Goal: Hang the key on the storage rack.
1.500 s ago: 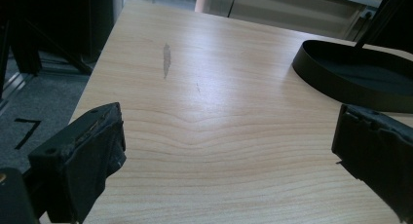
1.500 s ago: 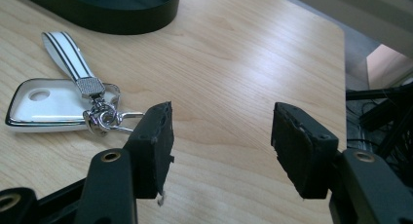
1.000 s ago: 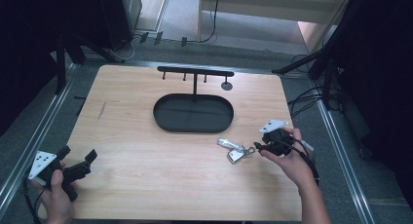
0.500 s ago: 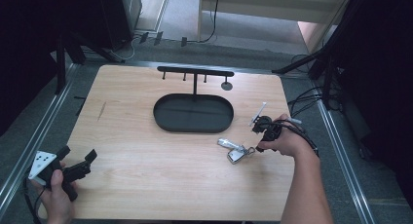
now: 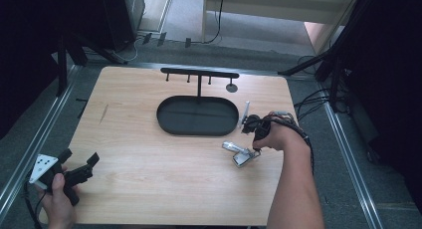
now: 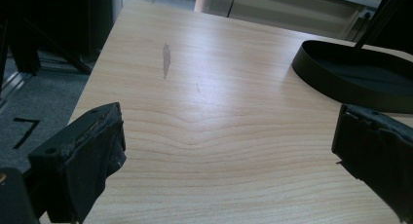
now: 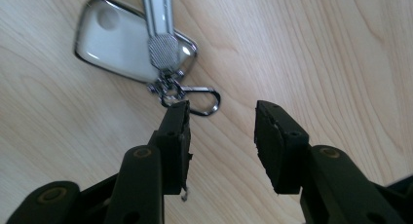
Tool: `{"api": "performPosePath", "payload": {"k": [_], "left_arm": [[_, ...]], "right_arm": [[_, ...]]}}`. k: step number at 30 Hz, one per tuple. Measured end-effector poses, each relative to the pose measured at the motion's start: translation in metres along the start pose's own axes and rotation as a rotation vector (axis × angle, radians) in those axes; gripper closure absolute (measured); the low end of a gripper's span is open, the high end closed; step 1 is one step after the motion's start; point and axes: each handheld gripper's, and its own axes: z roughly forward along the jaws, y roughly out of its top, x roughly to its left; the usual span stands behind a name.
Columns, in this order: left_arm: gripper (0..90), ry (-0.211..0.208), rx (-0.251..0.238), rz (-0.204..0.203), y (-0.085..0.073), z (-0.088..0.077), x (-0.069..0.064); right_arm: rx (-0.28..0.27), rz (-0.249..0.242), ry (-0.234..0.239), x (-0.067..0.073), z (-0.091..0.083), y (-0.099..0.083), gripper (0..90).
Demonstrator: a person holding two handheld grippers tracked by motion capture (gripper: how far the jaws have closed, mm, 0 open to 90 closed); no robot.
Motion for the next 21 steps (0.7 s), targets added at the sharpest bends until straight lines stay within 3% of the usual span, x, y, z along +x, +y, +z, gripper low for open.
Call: {"api": "performPosePath", "payload": {"k": [8,17,21], "left_arm": [[0.0,-0.002,0.000,0.000,0.000,0.000,0.000],[0.0,-0.003,-0.001,0.000,0.000,0.000,0.001],[0.0,-0.004,-0.001,0.000,0.000,0.000,0.001]], "right_arm": [[0.016,-0.021,0.043,0.008,0.008,0.021,64.1],[0.031,-0.050,0.052,0.014,0.018,0.031,63.9],[0.017,-0.062,0.050,0.017,0.020,0.035,69.7]]}}
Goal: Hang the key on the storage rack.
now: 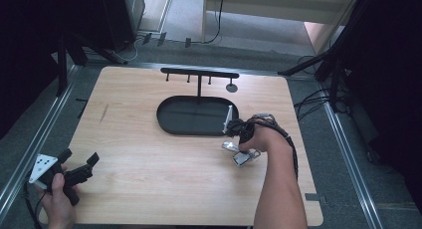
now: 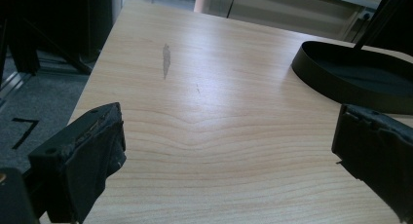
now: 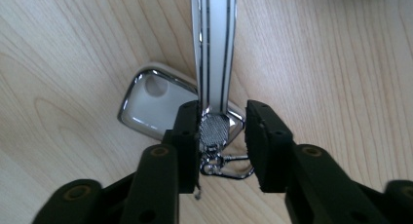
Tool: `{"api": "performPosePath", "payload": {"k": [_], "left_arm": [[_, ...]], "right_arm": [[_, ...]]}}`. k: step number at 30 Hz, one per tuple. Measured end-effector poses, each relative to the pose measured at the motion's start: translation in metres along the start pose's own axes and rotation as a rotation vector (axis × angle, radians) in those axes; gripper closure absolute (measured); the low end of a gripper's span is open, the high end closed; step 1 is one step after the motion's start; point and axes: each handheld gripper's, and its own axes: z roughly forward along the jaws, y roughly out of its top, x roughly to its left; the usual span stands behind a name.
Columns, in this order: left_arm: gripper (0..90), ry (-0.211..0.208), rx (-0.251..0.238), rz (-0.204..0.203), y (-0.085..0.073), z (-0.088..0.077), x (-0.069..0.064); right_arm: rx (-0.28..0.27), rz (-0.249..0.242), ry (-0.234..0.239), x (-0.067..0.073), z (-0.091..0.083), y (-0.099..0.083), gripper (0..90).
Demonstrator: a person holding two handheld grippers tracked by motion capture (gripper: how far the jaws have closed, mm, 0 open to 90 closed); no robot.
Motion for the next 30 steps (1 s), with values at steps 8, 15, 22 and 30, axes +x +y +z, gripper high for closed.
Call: {"api": "performPosePath", "payload": {"k": [8,15,22,30], "left_arm": [[0.0,-0.003,0.003,-0.003,0.000,0.000,0.000],[0.0,-0.003,0.003,-0.002,0.000,0.000,0.000],[0.0,-0.002,0.002,0.001,0.000,0.000,0.000],[0.0,-0.002,0.002,0.001,0.000,0.000,0.000]], "right_arm": [[0.026,-0.023,0.008,0.002,0.008,0.004,74.7],[-0.014,-0.023,0.030,0.001,0.000,0.002,75.5],[-0.150,0.018,0.040,-0.005,-0.019,-0.005,75.6],[-0.372,0.091,0.027,-0.011,-0.043,-0.007,75.6]]}}
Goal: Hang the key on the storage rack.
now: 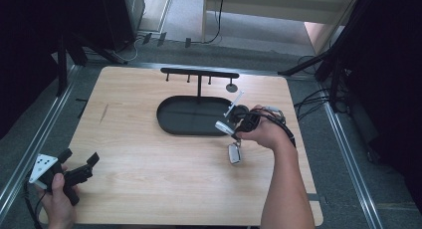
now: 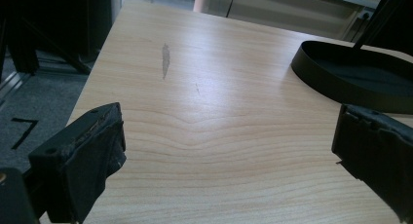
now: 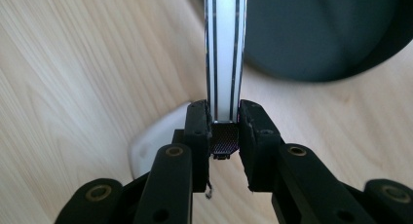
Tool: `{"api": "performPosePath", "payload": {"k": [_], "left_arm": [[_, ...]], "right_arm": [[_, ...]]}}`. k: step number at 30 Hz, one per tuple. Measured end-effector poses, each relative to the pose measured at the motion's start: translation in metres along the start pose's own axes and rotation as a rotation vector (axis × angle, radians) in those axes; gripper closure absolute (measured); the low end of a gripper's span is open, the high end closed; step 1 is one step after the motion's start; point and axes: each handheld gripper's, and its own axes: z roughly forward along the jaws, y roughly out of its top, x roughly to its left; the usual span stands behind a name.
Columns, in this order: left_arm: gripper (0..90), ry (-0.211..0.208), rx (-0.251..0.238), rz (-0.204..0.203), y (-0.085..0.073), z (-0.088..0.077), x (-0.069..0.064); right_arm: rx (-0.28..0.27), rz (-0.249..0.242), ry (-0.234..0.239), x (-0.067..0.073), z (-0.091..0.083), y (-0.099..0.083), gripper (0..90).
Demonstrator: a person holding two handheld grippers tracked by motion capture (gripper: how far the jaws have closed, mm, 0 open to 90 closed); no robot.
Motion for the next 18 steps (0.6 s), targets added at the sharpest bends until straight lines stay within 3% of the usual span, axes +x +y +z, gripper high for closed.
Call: {"api": "performPosePath", "payload": {"k": [4,5,6,7,9,12,14,15,18], "left_arm": [[0.0,-0.001,0.000,-0.001,0.000,0.000,0.000],[0.0,-0.001,0.001,-0.003,0.000,0.000,0.000],[0.0,-0.001,0.001,-0.003,0.000,0.000,0.000],[0.0,-0.002,0.001,-0.004,0.000,0.000,0.000],[0.0,-0.002,0.001,-0.004,0.000,0.000,0.000],[0.0,-0.003,0.000,-0.005,0.000,0.000,0.000],[0.0,-0.003,0.000,-0.004,0.000,0.000,0.000],[0.0,-0.003,0.000,-0.004,0.000,0.000,0.000],[0.0,-0.003,0.000,-0.004,0.000,0.000,0.000]], "right_arm": [[-0.095,0.031,0.031,-0.002,-0.008,0.003,75.6],[-0.151,0.046,0.053,-0.003,-0.012,0.005,75.7],[-0.151,0.046,0.053,-0.003,-0.012,0.005,75.7],[-0.210,0.059,0.073,-0.004,-0.016,0.007,75.6],[-0.238,0.068,0.087,-0.004,-0.018,0.007,75.7],[-0.348,0.101,0.085,-0.006,-0.027,0.010,75.7],[-0.380,0.109,0.089,-0.007,-0.029,0.010,75.7],[-0.451,0.128,0.099,-0.009,-0.034,0.010,75.7],[-0.499,0.139,0.111,-0.011,-0.037,0.011,75.7]]}}
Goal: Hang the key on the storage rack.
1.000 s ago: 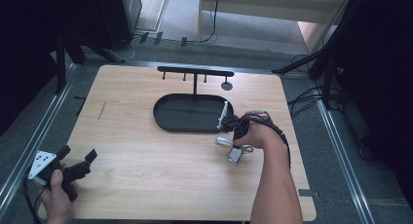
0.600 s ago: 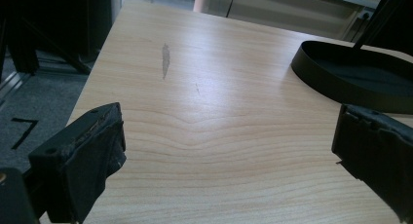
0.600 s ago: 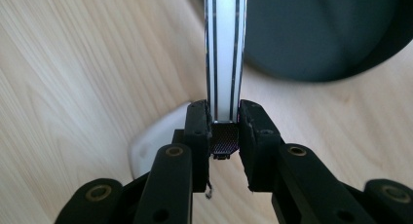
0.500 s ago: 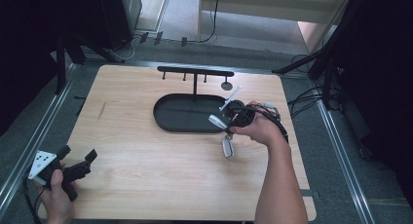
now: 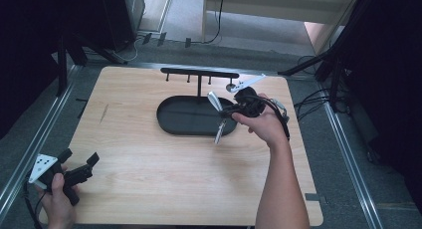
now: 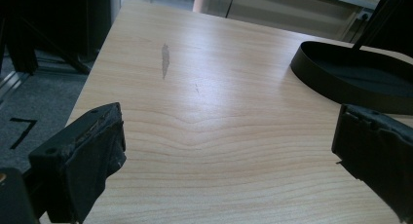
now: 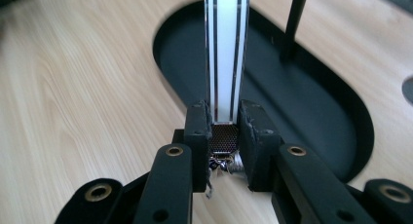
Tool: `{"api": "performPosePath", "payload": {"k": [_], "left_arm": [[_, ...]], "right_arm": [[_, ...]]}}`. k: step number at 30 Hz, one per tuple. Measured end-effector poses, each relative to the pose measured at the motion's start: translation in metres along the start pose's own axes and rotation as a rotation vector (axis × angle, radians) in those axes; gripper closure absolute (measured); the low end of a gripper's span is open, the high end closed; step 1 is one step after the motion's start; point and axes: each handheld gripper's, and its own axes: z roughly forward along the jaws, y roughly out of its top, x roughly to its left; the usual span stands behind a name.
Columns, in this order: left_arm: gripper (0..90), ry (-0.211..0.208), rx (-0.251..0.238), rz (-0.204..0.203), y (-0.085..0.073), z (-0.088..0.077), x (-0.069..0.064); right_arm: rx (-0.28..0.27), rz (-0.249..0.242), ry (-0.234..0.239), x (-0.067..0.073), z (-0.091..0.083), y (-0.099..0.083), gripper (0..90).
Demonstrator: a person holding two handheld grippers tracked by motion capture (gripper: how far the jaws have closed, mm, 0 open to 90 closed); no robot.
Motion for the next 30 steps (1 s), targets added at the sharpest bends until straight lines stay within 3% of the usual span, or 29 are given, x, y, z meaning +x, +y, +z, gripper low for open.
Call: {"api": "performPosePath", "payload": {"k": [9,16,30], "left_arm": [[0.0,-0.002,-0.002,0.002,0.000,0.000,0.000],[0.0,-0.006,-0.005,-0.004,0.000,0.000,0.001],[0.0,-0.010,-0.010,-0.011,0.000,-0.001,0.001]], "right_arm": [[-0.128,0.025,0.027,-0.005,0.004,0.006,75.7],[-0.151,0.056,0.057,-0.012,0.017,0.010,75.7],[-0.190,0.126,0.048,-0.029,0.032,0.011,75.7]]}}
